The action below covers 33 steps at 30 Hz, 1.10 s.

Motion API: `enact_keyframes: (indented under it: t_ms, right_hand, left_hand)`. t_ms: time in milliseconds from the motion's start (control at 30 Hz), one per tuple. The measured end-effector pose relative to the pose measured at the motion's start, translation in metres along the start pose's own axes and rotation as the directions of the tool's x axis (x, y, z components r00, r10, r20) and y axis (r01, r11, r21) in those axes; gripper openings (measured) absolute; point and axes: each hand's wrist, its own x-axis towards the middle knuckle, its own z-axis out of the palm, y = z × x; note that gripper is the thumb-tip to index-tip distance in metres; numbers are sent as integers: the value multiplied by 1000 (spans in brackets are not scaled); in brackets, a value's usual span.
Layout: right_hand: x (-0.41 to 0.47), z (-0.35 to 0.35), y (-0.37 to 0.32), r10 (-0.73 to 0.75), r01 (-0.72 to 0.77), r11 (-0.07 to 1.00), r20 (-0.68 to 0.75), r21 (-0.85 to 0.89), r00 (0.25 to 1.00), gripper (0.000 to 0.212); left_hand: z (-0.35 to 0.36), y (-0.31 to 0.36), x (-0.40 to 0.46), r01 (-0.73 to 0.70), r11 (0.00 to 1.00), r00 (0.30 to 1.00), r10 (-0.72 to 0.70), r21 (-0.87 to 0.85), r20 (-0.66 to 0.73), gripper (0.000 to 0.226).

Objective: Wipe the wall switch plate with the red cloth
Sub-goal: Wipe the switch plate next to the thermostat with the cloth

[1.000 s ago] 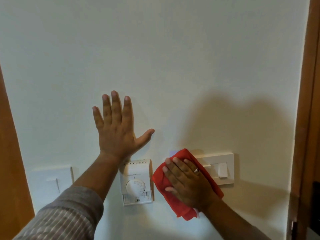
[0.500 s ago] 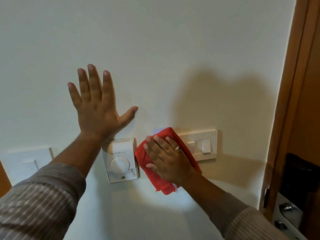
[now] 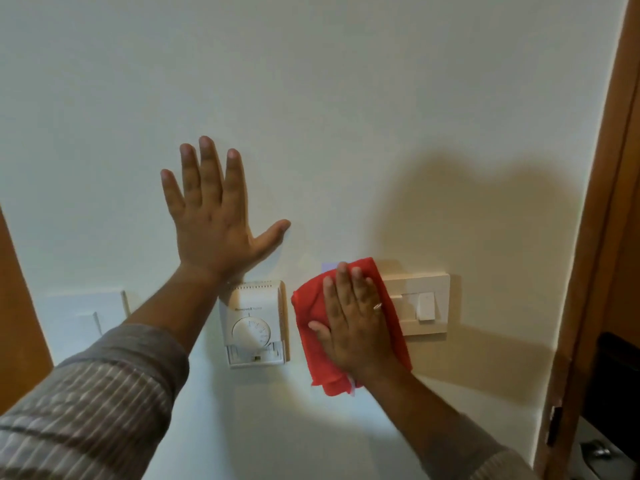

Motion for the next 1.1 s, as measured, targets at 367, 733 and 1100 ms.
enact_keyframes:
  t_ms: [367,733,1100]
  right_hand:
    - [-18,0,33,-443,443,896,13,-20,897,67]
    - [-12,9,16,-498,497,867,44,31,866,66]
    - [-14,4,-2,32,-33,999,45,25,998,73]
  left_hand:
    - [-1,-1,-3,-7,1000,1000,6,6,10,115]
    - [4,-2,-3,-7,1000,999,8,15,-35,114]
    - [4,-1,-3,-4,1000,1000,4,7,-13,113]
